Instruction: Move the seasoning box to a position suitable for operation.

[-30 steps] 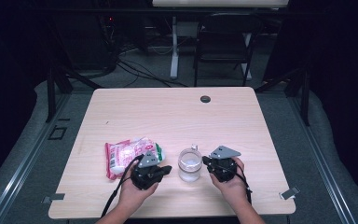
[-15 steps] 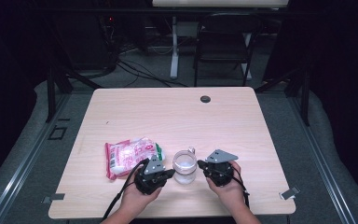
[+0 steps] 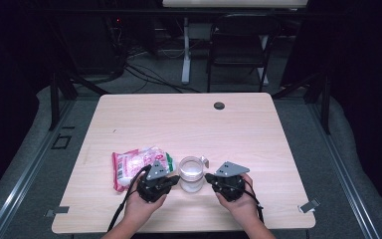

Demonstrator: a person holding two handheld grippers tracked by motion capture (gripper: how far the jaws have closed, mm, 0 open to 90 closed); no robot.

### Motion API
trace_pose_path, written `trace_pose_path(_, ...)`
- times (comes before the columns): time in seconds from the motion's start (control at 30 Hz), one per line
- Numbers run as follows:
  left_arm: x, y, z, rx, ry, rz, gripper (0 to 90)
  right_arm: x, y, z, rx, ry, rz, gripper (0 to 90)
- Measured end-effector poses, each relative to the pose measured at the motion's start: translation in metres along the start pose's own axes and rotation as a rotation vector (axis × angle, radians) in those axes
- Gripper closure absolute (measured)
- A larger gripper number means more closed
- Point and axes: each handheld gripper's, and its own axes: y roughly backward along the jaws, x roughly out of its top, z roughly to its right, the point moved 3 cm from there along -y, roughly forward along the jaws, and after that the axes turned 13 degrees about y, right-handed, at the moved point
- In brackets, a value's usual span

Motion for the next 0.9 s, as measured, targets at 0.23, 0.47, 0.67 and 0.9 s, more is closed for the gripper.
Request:
trace_pose_path(0.23, -0.004, 0.007, -0.007, 0.026, 0.024, 0.027, 86.4, -0.01, -0.017, 0.022, -0.076, -0.054, -0.042, 76.3)
trace_pose_path(0.47, -0.011, 0.014, -0.01, 0.047, 0.03, 0.032, 80.6, -0.01, -0.036, 0.031, -0.069, -0.067, -0.049, 72.8)
trace_pose_path(0.67, -0.016, 0.018, -0.012, 0.044, 0.037, 0.044, 73.2, -0.01, -0.049, 0.034, -0.063, -0.071, -0.064, 73.4)
trace_pose_path(0.9, -0.017, 0.017, -0.009, 0.039, 0.039, 0.045, 68.6, -0.009, -0.053, 0.035, -0.053, -0.064, -0.078, 85.1)
